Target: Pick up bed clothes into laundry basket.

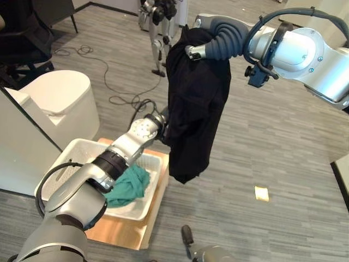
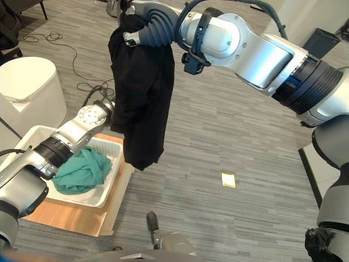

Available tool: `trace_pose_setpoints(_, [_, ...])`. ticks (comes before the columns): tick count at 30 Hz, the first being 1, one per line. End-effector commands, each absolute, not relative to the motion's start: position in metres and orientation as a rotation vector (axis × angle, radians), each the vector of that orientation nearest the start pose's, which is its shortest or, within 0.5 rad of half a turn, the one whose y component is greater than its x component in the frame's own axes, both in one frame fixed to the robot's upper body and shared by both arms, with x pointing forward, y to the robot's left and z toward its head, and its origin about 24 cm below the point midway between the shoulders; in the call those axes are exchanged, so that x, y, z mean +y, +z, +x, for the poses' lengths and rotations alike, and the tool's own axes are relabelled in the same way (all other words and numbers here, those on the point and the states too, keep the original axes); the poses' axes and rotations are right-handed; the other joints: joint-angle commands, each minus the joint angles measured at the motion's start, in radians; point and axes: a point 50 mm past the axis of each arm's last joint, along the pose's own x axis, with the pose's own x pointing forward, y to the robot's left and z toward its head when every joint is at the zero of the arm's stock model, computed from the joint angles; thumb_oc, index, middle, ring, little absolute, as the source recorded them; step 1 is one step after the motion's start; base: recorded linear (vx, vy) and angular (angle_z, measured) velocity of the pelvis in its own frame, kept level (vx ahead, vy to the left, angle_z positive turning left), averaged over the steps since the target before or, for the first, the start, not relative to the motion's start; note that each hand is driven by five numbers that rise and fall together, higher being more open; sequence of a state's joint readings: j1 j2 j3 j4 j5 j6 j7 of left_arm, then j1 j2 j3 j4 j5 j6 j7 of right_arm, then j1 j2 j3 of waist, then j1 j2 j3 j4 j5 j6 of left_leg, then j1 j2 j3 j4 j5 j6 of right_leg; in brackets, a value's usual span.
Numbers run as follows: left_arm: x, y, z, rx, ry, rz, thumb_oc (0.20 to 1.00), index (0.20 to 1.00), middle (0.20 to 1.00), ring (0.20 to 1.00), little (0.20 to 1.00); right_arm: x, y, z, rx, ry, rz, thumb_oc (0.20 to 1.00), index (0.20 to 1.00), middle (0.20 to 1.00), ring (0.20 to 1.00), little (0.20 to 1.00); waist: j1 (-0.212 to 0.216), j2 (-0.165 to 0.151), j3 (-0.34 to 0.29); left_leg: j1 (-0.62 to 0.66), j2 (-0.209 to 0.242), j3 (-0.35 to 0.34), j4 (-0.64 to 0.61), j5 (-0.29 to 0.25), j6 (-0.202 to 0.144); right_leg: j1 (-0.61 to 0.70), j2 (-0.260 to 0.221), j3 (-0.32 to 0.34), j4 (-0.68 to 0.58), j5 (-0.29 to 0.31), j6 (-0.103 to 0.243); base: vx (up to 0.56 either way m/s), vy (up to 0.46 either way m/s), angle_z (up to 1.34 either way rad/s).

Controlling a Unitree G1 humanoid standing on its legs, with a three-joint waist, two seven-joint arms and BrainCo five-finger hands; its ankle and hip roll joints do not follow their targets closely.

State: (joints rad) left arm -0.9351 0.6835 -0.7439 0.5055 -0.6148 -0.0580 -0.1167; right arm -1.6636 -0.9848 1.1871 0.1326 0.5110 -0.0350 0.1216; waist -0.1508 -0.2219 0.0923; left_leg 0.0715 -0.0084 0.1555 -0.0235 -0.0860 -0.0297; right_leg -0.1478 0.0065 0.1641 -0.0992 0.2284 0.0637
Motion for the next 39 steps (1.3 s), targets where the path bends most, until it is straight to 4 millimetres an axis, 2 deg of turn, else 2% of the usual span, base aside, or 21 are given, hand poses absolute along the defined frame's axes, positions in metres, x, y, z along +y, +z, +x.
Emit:
trace_pose_setpoints(1, [0.16, 0.2, 0.373, -0.27, -0.447, 0.403, 0.2, 0.2, 0.2, 0.2, 0.2, -0.114, 0.401, 0.313, -0.715, 0.479, -1.204, 1.0, 1.0, 1.0, 1.0, 1.0, 0.052, 0.064, 0.026, -0.035, 0.04, -0.012, -0.064, 0.095, -0.009, 0.078, -0.029, -0.022, 0.012, -0.124, 0.093, 0.0, 0.0, 0.0])
trace_pose_setpoints(3, [0.176, 0.201, 0.371, -0.262, -0.416, 0.407, 0.2, 0.2, 0.2, 0.2, 0.2, -0.128, 0.391, 0.32, -0.599, 0.488, -1.241, 1.0, 1.0, 1.0, 1.0, 1.0, 0.056, 0.063, 0.028, -0.036, 0.04, -0.011, -0.064, 0.097, -0.011, 0.079, -0.029, -0.025, 0.012, -0.124, 0.093, 0.0, 0.0, 0.0])
trace_pose_setpoints(7, [0.193, 0.202, 0.368, -0.257, -0.377, 0.443, 0.2, 0.2, 0.2, 0.2, 0.2, -0.149, 0.4, 0.319, -0.588, 0.407, -1.23, 1.0, 1.0, 1.0, 1.0, 1.0, 0.057, 0.066, 0.028, -0.035, 0.039, -0.009, -0.064, 0.097, -0.013, 0.081, -0.03, -0.028, 0.012, -0.123, 0.095, 0.0, 0.0, 0.0])
trace_pose_setpoints(8, [0.193, 0.202, 0.368, -0.256, -0.377, 0.444, 0.2, 0.2, 0.2, 0.2, 0.2, -0.149, 0.4, 0.319, -0.588, 0.407, -1.23, 1.0, 1.0, 1.0, 1.0, 1.0, 0.057, 0.065, 0.028, -0.035, 0.039, -0.009, -0.064, 0.097, -0.013, 0.081, -0.03, -0.028, 0.012, -0.123, 0.095, 0.0, 0.0, 0.0])
trace_pose_setpoints(9, [0.204, 0.206, 0.367, -0.255, -0.346, 0.485, 0.2, 0.2, 0.2, 0.2, 0.2, -0.16, 0.404, 0.318, -0.58, 0.364, -1.233, 1.0, 1.0, 1.0, 1.0, 1.0, 0.057, 0.069, 0.027, -0.034, 0.038, -0.009, -0.064, 0.096, -0.013, 0.081, -0.032, -0.03, 0.012, -0.122, 0.096, 0.0, 0.0, 0.0])
trace_pose_setpoints(11, [0.209, 0.208, 0.366, -0.254, -0.333, 0.5, 0.2, 0.2, 0.2, 0.2, 0.2, -0.165, 0.405, 0.317, -0.575, 0.347, -1.233, 1.0, 1.0, 1.0, 1.0, 1.0, 0.058, 0.071, 0.027, -0.032, 0.037, -0.008, -0.064, 0.095, -0.012, 0.082, -0.033, -0.03, 0.012, -0.122, 0.097, 0.0, 0.0, 0.0])
trace_pose_setpoints(14, [0.231, 0.217, 0.362, -0.26, -0.262, 0.523, 0.2, 0.2, 0.2, 0.2, 0.2, -0.184, 0.404, 0.318, -0.536, 0.287, -1.237, 1.0, 1.0, 1.0, 1.0, 1.0, 0.062, 0.085, 0.027, -0.027, 0.034, -0.01, -0.064, 0.093, -0.011, 0.09, -0.037, -0.033, 0.012, -0.125, 0.098, 0.0, 0.0, 0.0])
trace_pose_setpoints(20, [0.248, 0.239, 0.36, -0.305, -0.193, 0.527, 0.2, 0.2, 0.2, 0.2, 0.2, -0.195, 0.397, 0.319, -0.501, 0.268, -1.242, 1.0, 1.0, 1.0, 1.0, 1.0, 0.062, 0.102, 0.022, -0.023, 0.031, -0.014, -0.064, 0.091, -0.012, 0.096, -0.042, -0.04, 0.012, -0.127, 0.099, 0.0, 0.0, 0.0])
trace_pose_setpoints(25, [0.248, 0.278, 0.362, -0.394, -0.148, 0.607, 0.2, 0.2, 0.2, 0.2, 0.2, -0.197, 0.389, 0.324, -0.482, 0.259, -1.238, 1.0, 1.0, 1.0, 1.0, 1.0, 0.057, 0.128, 0.015, -0.019, 0.026, -0.025, -0.064, 0.091, -0.012, 0.105, -0.048, -0.046, 0.012, -0.131, 0.099, 0.01, -0.006, 0.08])
trace_pose_setpoints(29, [0.242, 0.319, 0.364, -0.487, -0.099, 0.665, 0.2, 0.2, 0.2, 0.2, 0.2, -0.197, 0.386, 0.329, -0.477, 0.245, -1.227, 1.0, 1.0, 1.0, 1.0, 1.0, 0.053, 0.147, 0.01, -0.018, 0.023, -0.029, -0.064, 0.092, -0.012, 0.108, -0.052, -0.052, 0.012, -0.132, 0.1, 0.01, -0.012, 0.07])
trace_pose_setpoints(30, [0.241, 0.331, 0.363, -0.519, -0.08, 0.668, 0.2, 0.2, 0.2, 0.2, 0.2, -0.199, 0.387, 0.329, -0.48, 0.232, -1.219, 1.0, 1.0, 1.0, 1.0, 1.0, 0.052, 0.152, 0.009, -0.018, 0.022, -0.029, -0.064, 0.092, -0.012, 0.108, -0.053, -0.053, 0.012, -0.132, 0.101, 0.01, -0.017, 0.09])
trace_pose_setpoints(31, [0.241, 0.357, 0.361, -0.576, -0.029, 0.664, 0.2, 0.2, 0.2, 0.2, 0.2, -0.202, 0.391, 0.33, -0.503, 0.187, -1.205, 1.0, 1.0, 1.0, 1.0, 1.0, 0.05, 0.164, 0.007, -0.017, 0.022, -0.028, -0.064, 0.092, -0.012, 0.108, -0.055, -0.052, 0.012, -0.132, 0.103, 0.01, -0.013, 0.06])
trace_pose_setpoints(32, [0.241, 0.357, 0.361, -0.577, -0.031, 0.665, 0.2, 0.2, 0.2, 0.2, 0.2, -0.202, 0.392, 0.33, -0.503, 0.186, -1.203, 1.0, 1.0, 1.0, 1.0, 1.0, 0.051, 0.162, 0.008, -0.017, 0.022, -0.028, -0.064, 0.092, -0.012, 0.108, -0.055, -0.052, 0.012, -0.132, 0.103, 0.0, 0.0, 0.0])
trace_pose_setpoints(35, [0.246, 0.391, 0.354, -0.649, 0.06, 0.676, 0.2, 0.2, 0.2, 0.2, 0.2, -0.213, 0.395, 0.331, -0.517, 0.102, -1.188, 1.0, 1.0, 1.0, 1.0, 1.0, 0.047, 0.179, 0.002, -0.012, 0.022, -0.027, -0.064, 0.091, -0.011, 0.113, -0.056, -0.051, 0.012, -0.134, 0.103, 0.0, 0.0, 0.0])
trace_pose_setpoints(39, [0.245, 0.426, 0.344, -0.737, 0.135, 0.655, 0.2, 0.2, 0.2, 0.2, 0.2, -0.219, 0.396, 0.332, -0.535, 0.048, -1.161, 1.0, 1.0, 1.0, 1.0, 1.0, 0.041, 0.198, -0.008, -0.006, 0.02, -0.03, -0.064, 0.088, -0.013, 0.119, -0.059, -0.054, 0.012, -0.138, 0.103, 0.0, 0.0, 0.0])
